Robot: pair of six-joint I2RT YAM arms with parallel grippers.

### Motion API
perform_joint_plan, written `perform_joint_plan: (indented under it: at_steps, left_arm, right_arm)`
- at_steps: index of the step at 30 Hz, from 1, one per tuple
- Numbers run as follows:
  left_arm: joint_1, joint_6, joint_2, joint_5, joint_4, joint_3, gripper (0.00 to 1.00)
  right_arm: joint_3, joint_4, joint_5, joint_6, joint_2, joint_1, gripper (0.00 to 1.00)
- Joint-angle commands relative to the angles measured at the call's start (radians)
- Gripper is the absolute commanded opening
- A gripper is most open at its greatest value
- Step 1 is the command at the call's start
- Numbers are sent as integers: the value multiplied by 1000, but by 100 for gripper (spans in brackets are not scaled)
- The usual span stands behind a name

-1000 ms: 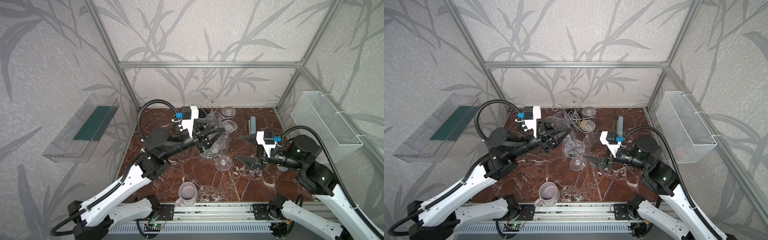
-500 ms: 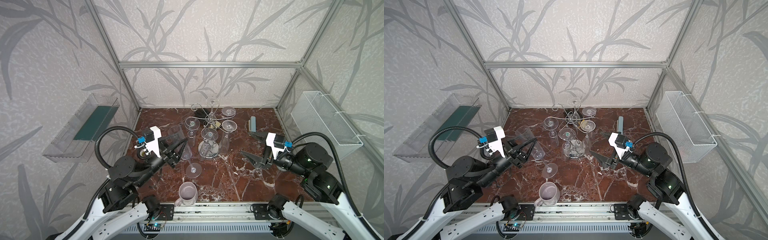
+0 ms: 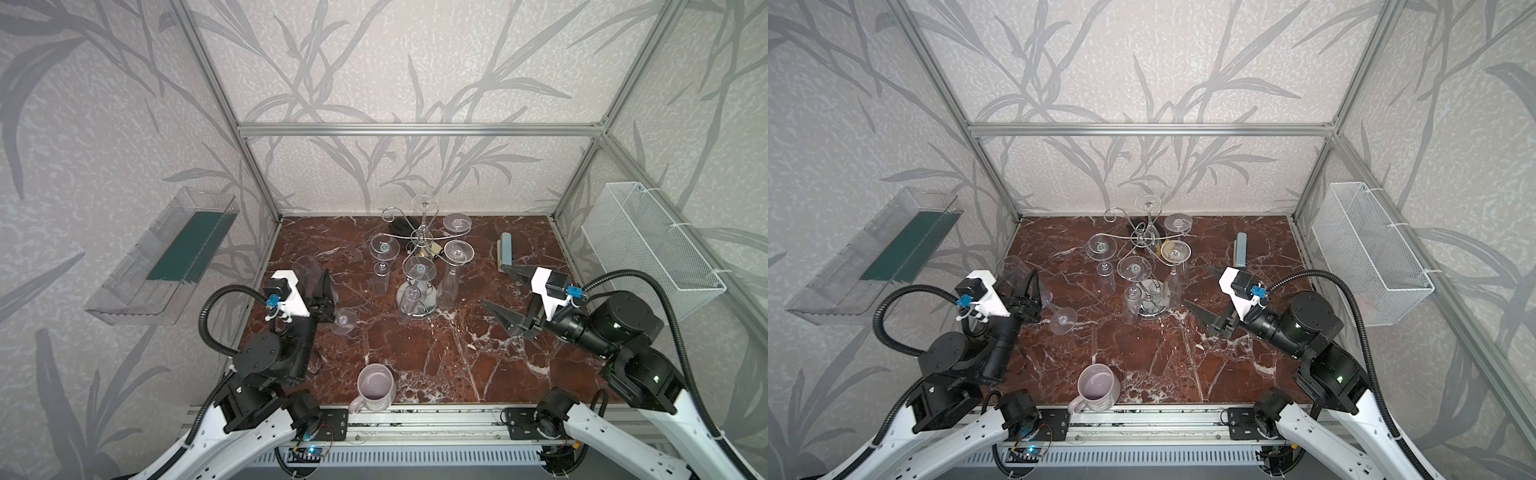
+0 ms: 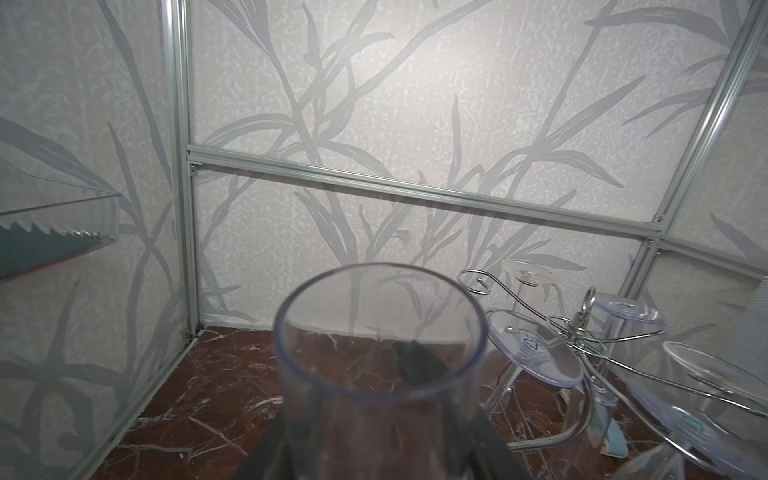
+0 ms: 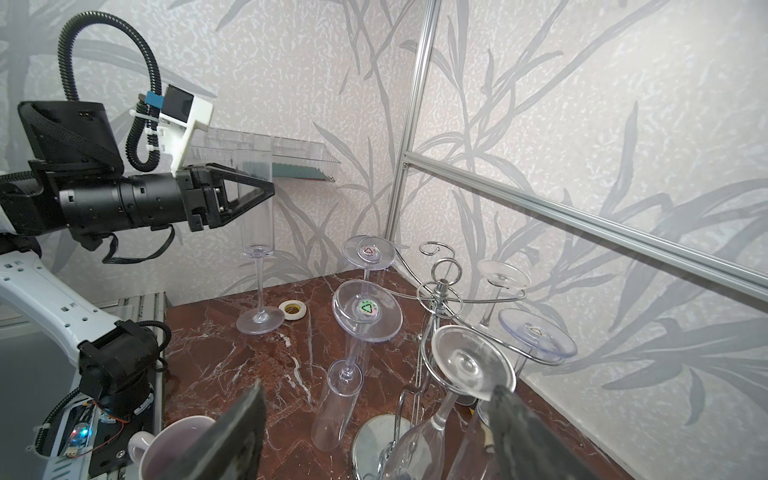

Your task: Take the wine glass off the wine glass rack

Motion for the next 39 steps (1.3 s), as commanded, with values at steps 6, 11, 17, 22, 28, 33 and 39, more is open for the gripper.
perform_joint_plan:
  at_steps: [6,11,17,22,28,33,39]
  left_arm:
    - [189,114,229,1,398,-81,29]
    - [419,-119,412,232,392,-55,29]
    - [541,-158,671,392,573,-17,29]
    - [591,-137,888,499,736,41,29]
    - [616,-101,1106,572,863,145,29]
    - [622,-40,1270,598,1053,183,29]
    - [630,-36,1377,626,1094,238,29]
  right_arm:
    - [-18,-28,36,17,-40,7,82]
    - [-27,-53,59,11,-52,7,83]
    - [-75,-42,108,37,-72,7,83]
    - [-129,-4,148,65,-82,7,83]
    - [-156,14,191,77,-74,7,83]
    - [-166,16,220,82,-58,7,83]
    - [-164,8,236,79,-42,7,83]
